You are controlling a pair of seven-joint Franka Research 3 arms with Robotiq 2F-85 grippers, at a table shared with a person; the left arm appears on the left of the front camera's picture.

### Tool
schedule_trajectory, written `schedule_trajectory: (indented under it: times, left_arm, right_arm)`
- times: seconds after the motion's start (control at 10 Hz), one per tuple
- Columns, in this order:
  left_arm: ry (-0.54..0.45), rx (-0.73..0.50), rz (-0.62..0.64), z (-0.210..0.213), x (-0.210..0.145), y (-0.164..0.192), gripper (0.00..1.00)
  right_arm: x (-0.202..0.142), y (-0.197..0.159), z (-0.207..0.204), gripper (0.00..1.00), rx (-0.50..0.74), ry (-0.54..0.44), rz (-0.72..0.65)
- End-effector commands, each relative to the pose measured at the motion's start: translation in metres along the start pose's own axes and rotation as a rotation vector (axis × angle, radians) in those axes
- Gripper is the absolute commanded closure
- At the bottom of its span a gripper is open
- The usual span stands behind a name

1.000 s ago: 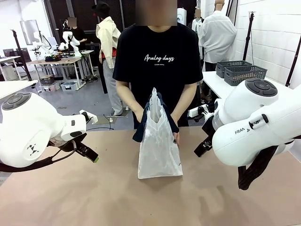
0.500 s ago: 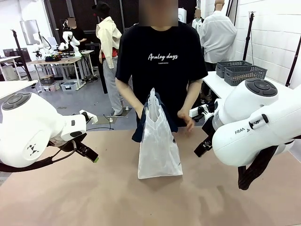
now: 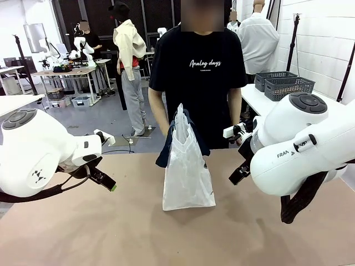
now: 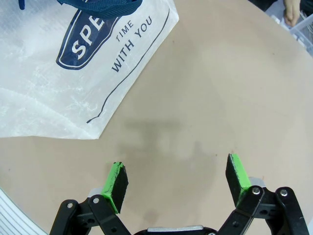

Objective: Transfer purchased items from the store into the shopping bag.
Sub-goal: Open the Reusable shopping bag in the center of the table.

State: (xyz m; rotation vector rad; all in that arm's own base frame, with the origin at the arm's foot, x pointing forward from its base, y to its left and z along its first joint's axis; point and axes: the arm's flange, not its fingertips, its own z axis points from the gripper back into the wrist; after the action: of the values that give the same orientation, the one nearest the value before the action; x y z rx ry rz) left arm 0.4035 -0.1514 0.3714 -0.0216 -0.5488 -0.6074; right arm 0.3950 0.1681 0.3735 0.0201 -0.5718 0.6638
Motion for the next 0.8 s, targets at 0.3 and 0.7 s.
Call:
schedule_trajectory:
  times: [0.3,0.7]
  left_arm:
    - [0.000,0.000,0.001,0.0000,-0.0002,0.0006,0.00]
    - [0.000,0.000,0.000,0.0000,0.0000,0.0000,0.00]
  right_arm:
    - [0.0000,-0.0001,0.0000,0.00,0.000,0.000,0.000]
    - [0.0000,0.0000,0.0000,0.00,0.000,0.000,0.000]
